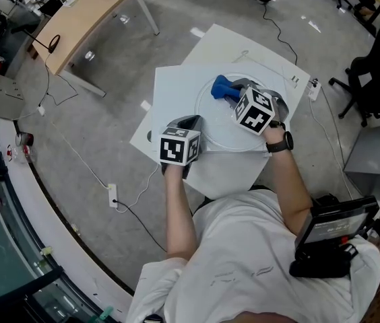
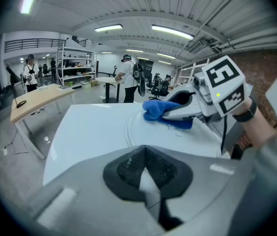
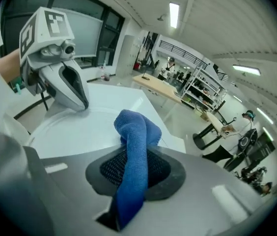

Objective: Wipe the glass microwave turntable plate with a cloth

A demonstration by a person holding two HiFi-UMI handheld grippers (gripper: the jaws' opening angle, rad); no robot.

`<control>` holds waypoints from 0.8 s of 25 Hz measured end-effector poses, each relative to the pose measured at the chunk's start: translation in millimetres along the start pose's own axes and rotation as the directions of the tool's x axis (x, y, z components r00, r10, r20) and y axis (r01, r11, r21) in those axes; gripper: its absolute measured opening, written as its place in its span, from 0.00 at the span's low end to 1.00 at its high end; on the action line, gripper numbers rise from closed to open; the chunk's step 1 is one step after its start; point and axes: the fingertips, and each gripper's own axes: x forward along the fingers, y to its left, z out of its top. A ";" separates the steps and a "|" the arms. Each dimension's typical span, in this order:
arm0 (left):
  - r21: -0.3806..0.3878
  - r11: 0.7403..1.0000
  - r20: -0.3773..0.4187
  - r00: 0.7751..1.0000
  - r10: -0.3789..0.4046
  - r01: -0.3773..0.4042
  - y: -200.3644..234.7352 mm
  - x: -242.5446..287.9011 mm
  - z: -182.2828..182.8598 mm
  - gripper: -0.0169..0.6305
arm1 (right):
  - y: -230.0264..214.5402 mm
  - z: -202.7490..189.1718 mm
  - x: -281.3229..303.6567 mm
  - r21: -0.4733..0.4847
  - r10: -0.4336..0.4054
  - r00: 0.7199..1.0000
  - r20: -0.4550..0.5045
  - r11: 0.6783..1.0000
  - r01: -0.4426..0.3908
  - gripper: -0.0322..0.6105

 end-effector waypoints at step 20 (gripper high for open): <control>0.001 1.000 0.006 1.000 0.009 -0.009 3.0 1.0 0.3 0.03 | 110.8 -40.1 -74.5 -0.204 0.567 0.793 -0.223 0.769 -0.606 0.16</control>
